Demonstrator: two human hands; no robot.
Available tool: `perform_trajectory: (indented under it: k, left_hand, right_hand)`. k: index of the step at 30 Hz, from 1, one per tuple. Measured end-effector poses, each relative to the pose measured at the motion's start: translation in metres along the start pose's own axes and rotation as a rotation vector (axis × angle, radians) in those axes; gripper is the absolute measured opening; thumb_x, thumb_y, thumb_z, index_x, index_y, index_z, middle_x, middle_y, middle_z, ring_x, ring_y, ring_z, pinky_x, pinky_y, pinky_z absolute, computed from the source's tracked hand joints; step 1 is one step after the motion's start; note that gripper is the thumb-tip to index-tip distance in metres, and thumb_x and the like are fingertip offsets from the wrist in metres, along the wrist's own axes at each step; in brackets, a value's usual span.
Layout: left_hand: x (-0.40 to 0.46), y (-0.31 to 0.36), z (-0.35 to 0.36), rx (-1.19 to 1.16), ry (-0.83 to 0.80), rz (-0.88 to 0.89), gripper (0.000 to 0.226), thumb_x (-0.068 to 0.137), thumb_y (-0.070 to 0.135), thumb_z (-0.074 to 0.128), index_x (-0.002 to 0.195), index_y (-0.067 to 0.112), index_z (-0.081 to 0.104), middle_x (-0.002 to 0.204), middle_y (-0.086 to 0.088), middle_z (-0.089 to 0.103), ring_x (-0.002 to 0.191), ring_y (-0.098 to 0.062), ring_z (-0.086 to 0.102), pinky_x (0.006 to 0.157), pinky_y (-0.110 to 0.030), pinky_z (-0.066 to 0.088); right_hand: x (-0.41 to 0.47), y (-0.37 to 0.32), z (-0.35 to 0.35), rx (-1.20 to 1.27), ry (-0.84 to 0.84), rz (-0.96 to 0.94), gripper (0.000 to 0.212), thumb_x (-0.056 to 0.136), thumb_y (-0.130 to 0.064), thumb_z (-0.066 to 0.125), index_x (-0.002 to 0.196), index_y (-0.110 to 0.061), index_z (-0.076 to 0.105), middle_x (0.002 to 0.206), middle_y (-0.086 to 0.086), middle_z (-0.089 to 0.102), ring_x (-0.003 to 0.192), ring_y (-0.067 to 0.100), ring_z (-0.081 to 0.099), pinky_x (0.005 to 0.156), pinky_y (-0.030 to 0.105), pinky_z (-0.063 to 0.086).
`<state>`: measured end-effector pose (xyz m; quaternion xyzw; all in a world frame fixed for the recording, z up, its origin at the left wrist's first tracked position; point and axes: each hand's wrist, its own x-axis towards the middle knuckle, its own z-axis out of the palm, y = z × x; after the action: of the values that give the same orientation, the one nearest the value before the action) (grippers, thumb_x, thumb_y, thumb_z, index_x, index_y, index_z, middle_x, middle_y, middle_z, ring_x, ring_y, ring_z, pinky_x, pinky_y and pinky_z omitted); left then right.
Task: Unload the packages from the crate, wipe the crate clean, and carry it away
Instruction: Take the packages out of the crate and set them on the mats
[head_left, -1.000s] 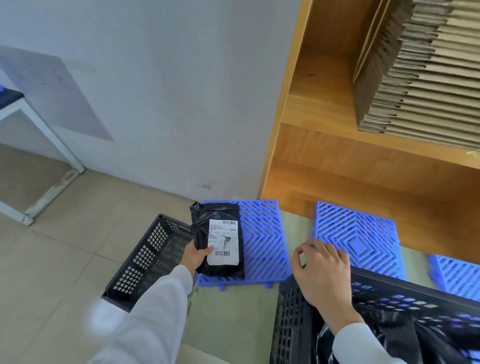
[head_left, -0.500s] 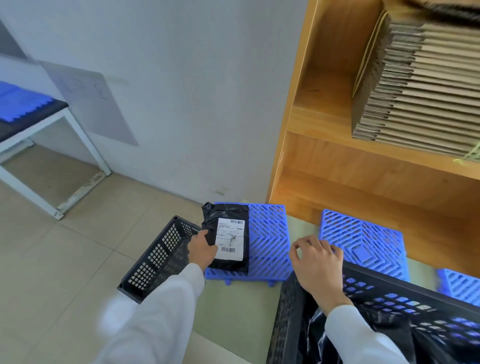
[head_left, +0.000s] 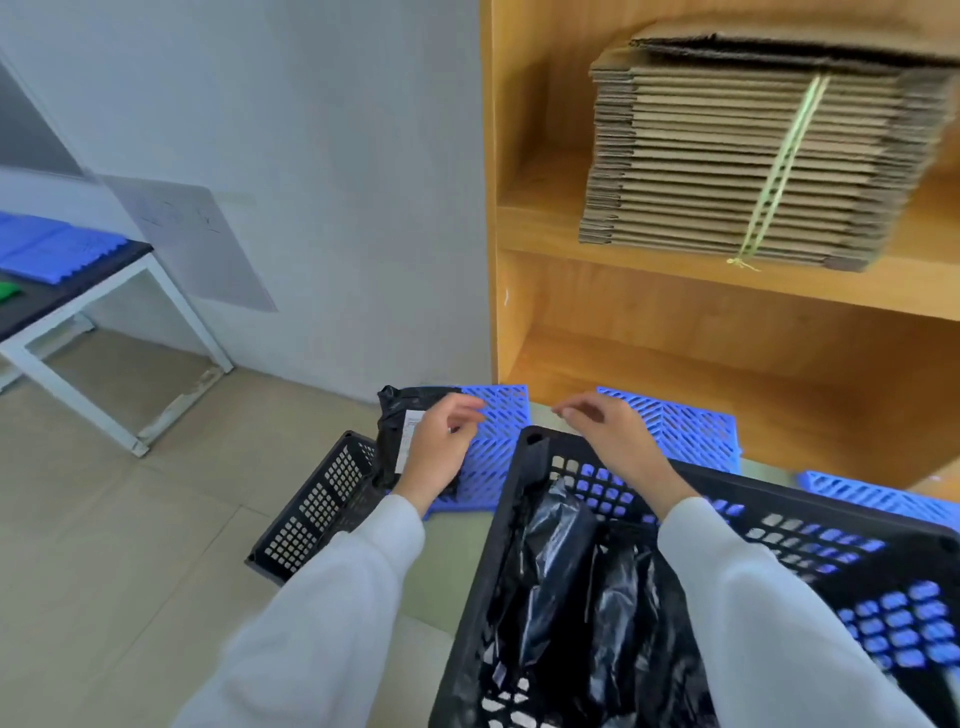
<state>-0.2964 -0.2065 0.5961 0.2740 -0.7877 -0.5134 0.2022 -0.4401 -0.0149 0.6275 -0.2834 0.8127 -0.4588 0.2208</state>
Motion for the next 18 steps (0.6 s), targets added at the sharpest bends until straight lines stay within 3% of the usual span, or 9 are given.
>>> perform_trajectory:
  k: [3, 6, 9, 12, 15, 18]
  left_hand:
    - [-0.024, 0.017, 0.021, -0.003, -0.022, 0.042, 0.031, 0.095, -0.001, 0.053, 0.107, 0.023, 0.069, 0.104, 0.009, 0.075, 0.105, -0.004, 0.068, 0.097, -0.026, 0.048]
    - [-0.048, 0.034, 0.044, -0.037, -0.033, 0.125, 0.030, 0.097, -0.002, 0.052, 0.109, 0.019, 0.070, 0.105, 0.008, 0.076, 0.105, -0.005, 0.069, 0.096, -0.026, 0.052]
    - [-0.072, 0.041, 0.063, 0.033, -0.097, 0.182, 0.028, 0.101, 0.000, 0.052, 0.117, 0.015, 0.069, 0.113, 0.013, 0.073, 0.110, 0.002, 0.066, 0.097, -0.013, 0.048]
    - [-0.085, 0.028, 0.078, 0.247, -0.161, 0.181, 0.036, 0.099, 0.005, 0.056, 0.131, 0.021, 0.062, 0.131, 0.019, 0.060, 0.118, -0.005, 0.061, 0.104, -0.018, 0.043]
    - [-0.090, 0.017, 0.088, 0.410, -0.172, 0.145, 0.047, 0.099, 0.011, 0.058, 0.144, 0.021, 0.050, 0.150, 0.004, 0.048, 0.141, -0.014, 0.043, 0.119, -0.031, 0.033]
    - [-0.095, 0.019, 0.096, 0.518, -0.212, 0.151, 0.057, 0.101, 0.014, 0.058, 0.153, 0.018, 0.037, 0.159, -0.004, 0.036, 0.149, -0.019, 0.032, 0.118, -0.025, 0.023]
  right_hand:
    - [-0.027, 0.014, -0.022, 0.119, -0.016, 0.007, 0.017, 0.103, -0.022, 0.056, 0.099, -0.025, 0.072, 0.098, -0.007, 0.076, 0.092, 0.012, 0.072, 0.082, 0.027, 0.050]
    - [-0.060, 0.028, -0.039, 0.138, -0.048, 0.028, 0.017, 0.103, -0.018, 0.055, 0.100, -0.019, 0.072, 0.093, -0.002, 0.077, 0.084, 0.009, 0.073, 0.075, 0.020, 0.050]
    - [-0.086, 0.047, -0.047, 0.137, -0.074, 0.073, 0.018, 0.104, -0.021, 0.055, 0.102, -0.019, 0.073, 0.093, -0.003, 0.077, 0.084, 0.008, 0.073, 0.074, 0.025, 0.055]
    - [-0.108, 0.062, -0.047, 0.185, -0.106, 0.139, 0.020, 0.105, -0.024, 0.053, 0.104, -0.020, 0.072, 0.095, -0.002, 0.078, 0.088, 0.014, 0.073, 0.078, 0.029, 0.053]
    - [-0.121, 0.069, -0.044, 0.218, -0.160, 0.181, 0.020, 0.105, -0.026, 0.053, 0.105, -0.021, 0.072, 0.097, -0.003, 0.078, 0.090, 0.016, 0.072, 0.079, 0.030, 0.054]
    - [-0.131, 0.075, -0.040, 0.242, -0.188, 0.218, 0.021, 0.105, -0.026, 0.052, 0.107, -0.020, 0.072, 0.099, -0.001, 0.078, 0.089, 0.015, 0.072, 0.077, 0.027, 0.052]
